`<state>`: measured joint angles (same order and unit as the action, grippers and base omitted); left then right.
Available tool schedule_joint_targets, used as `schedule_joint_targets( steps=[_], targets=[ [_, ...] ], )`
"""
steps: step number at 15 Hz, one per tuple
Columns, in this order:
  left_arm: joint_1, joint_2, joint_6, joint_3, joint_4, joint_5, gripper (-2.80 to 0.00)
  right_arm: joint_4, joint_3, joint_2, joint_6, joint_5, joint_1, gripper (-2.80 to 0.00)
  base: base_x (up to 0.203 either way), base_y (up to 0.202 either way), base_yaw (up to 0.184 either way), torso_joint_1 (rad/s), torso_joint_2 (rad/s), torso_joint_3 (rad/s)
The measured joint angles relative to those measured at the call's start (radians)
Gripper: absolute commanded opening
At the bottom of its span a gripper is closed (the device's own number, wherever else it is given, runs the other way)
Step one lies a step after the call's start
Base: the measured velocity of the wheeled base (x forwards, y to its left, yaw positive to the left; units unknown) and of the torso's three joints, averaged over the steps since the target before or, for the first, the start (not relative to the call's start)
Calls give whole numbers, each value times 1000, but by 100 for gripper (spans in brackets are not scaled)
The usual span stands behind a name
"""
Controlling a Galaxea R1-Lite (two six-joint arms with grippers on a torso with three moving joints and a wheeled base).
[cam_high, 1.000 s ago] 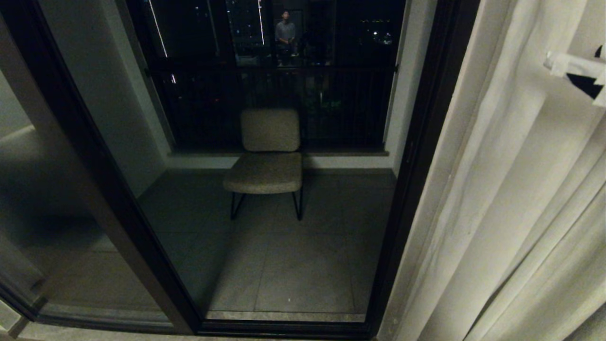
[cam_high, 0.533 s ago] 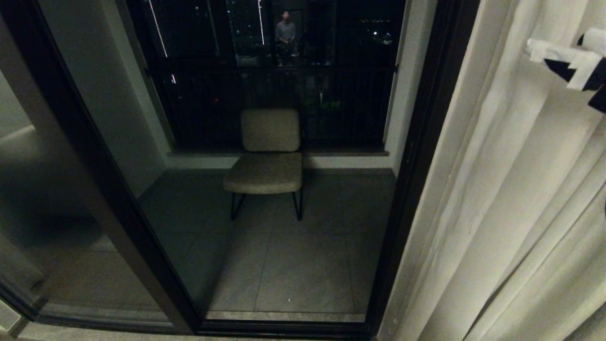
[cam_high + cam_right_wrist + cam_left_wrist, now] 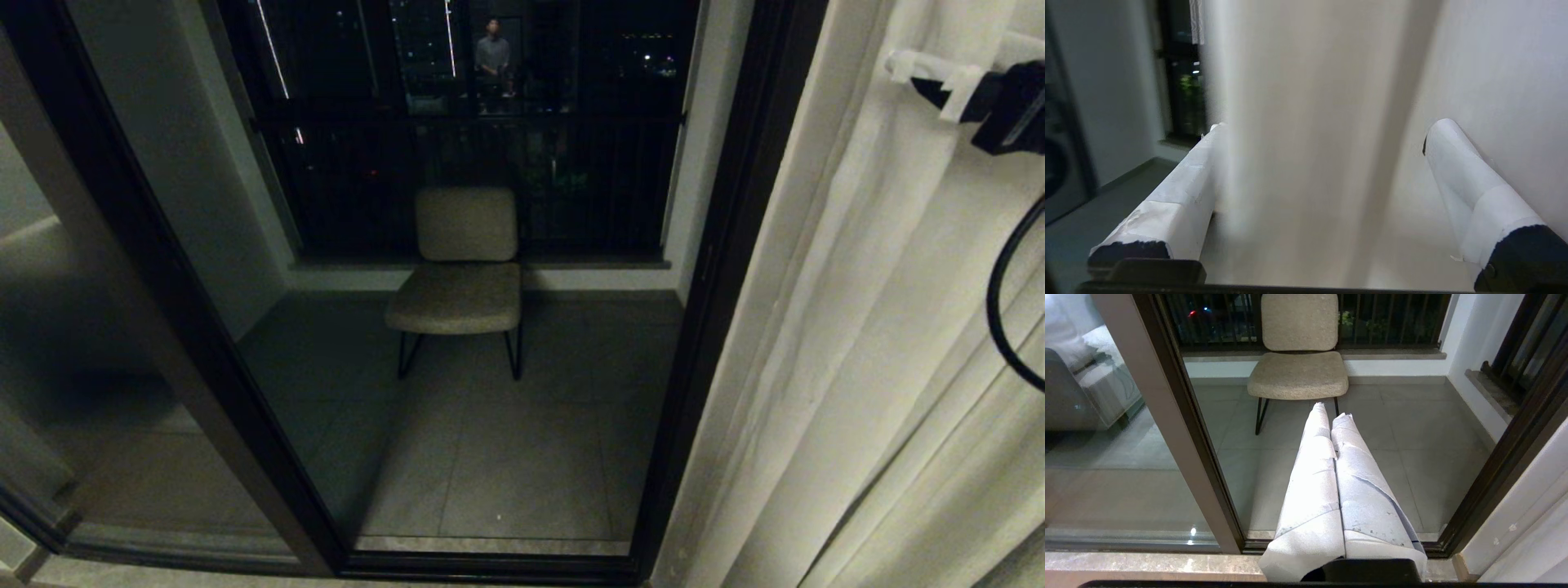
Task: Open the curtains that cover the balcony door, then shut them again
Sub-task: Close the inner curtains on both sides
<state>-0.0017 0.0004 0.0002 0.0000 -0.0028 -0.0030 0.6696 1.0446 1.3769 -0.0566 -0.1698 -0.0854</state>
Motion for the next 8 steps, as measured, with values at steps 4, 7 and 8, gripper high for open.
schedule_joint_targets(
  steps=[4, 7, 8],
  targets=[
    [0, 0, 0, 0, 0, 0, -280, 0, 76, 57, 2, -1, 32, 0, 0, 0, 0, 0, 0, 0],
    [0, 0, 0, 0, 0, 0, -280, 10, 90, 80, 2, -2, 35, 0, 0, 0, 0, 0, 0, 0],
    [0, 0, 0, 0, 0, 0, -280, 13, 91, 85, 2, -3, 35, 0, 0, 0, 0, 0, 0, 0]
  ],
)
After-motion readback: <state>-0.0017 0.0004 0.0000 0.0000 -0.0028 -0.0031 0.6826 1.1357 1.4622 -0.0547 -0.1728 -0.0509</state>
